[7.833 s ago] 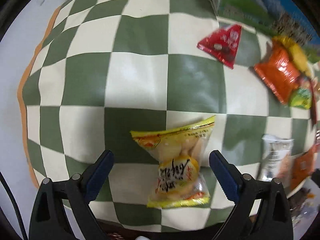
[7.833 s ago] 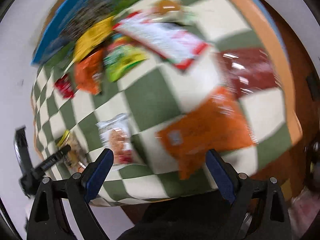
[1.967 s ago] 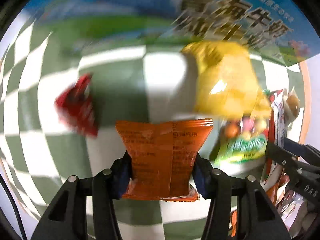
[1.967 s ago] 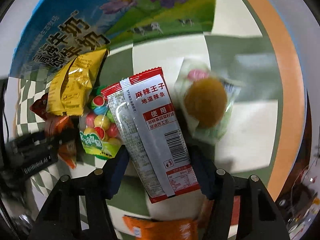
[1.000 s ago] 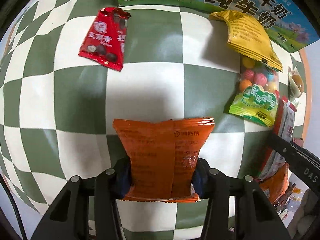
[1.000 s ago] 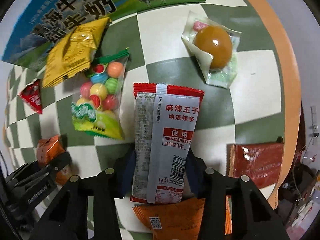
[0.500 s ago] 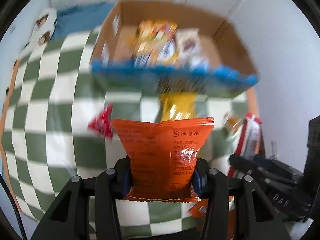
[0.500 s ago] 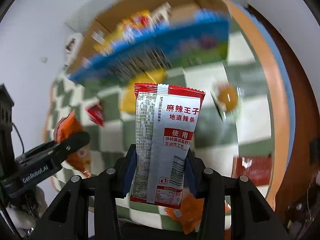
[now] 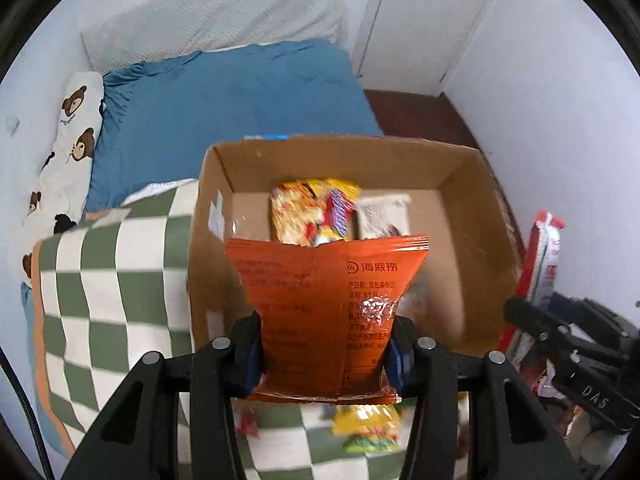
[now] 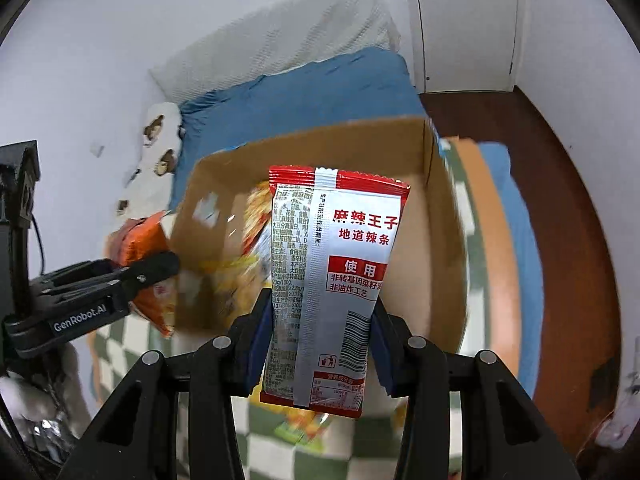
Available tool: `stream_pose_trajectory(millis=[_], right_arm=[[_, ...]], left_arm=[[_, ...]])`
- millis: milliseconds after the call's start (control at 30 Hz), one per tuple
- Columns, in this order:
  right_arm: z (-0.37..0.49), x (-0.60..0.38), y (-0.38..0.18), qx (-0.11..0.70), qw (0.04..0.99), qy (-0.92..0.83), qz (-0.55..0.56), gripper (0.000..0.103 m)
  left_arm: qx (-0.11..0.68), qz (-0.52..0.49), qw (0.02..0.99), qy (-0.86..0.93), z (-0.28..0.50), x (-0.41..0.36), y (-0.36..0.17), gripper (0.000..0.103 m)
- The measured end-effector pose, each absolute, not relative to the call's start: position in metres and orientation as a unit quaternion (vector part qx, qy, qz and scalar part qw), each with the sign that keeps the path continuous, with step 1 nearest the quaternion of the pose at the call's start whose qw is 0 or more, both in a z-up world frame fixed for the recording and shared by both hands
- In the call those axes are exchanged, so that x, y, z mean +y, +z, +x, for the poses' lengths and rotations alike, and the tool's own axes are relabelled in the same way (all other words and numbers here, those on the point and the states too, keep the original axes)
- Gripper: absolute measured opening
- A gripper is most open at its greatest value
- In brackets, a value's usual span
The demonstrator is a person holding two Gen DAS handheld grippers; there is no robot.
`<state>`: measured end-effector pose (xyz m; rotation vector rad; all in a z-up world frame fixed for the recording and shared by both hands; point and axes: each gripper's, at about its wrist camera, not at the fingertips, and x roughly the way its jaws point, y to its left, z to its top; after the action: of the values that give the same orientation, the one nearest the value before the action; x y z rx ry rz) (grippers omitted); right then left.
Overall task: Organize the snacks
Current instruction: 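Carry both packets into the box and open both tools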
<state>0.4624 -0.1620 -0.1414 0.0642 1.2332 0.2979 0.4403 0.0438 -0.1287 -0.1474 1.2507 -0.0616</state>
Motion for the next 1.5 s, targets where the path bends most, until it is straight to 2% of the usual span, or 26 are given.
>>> stream_pose_trajectory(millis=[267, 567, 667, 700, 733, 800, 833, 967, 1200, 1500], right_arm=[[0.548, -0.154, -0.197, 0.615, 0.782, 0.100, -0.026, 0.047], [0.581, -0.150, -0.257, 0.647, 0.756, 0.082, -0.055, 0.047], [0.591, -0.150, -0.276, 0.665, 0.740, 0.085, -0.052, 0.050], [0.593, -0.149, -0.281, 0.671, 0.735, 0.085, -0.054, 0.053], [0.594, -0.148, -0.286, 0.674, 0.732, 0.083, -0.059, 0.055], [0.594, -0.144, -0.293, 0.674, 0.731, 0.085, -0.060, 0.066], [0.594, -0.143, -0.294, 0.674, 0.731, 0.086, -0.059, 0.069], [0.590, -0.138, -0.298, 0.672, 0.733, 0.085, -0.058, 0.081], [0.576, -0.127, -0.277, 0.659, 0.745, 0.084, -0.053, 0.089], [0.535, -0.130, -0.235, 0.624, 0.776, 0.080, -0.037, 0.090]], left_arm=[[0.642, -0.046, 0.765, 0.019, 0.518, 0.065, -0.193, 0.045], [0.676, -0.040, 0.735, 0.035, 0.548, 0.077, -0.241, 0.046], [0.680, -0.043, 0.731, 0.037, 0.551, 0.076, -0.247, 0.048], [0.679, -0.044, 0.732, 0.034, 0.553, 0.075, -0.249, 0.056], [0.679, -0.047, 0.732, 0.027, 0.554, 0.073, -0.249, 0.070], [0.677, -0.051, 0.734, 0.022, 0.557, 0.070, -0.248, 0.092], [0.675, -0.055, 0.736, 0.022, 0.558, 0.069, -0.248, 0.093], [0.670, -0.068, 0.739, 0.020, 0.558, 0.071, -0.245, 0.093], [0.653, -0.068, 0.754, 0.019, 0.545, 0.068, -0.231, 0.093], [0.608, -0.074, 0.791, 0.018, 0.500, 0.061, -0.194, 0.093]])
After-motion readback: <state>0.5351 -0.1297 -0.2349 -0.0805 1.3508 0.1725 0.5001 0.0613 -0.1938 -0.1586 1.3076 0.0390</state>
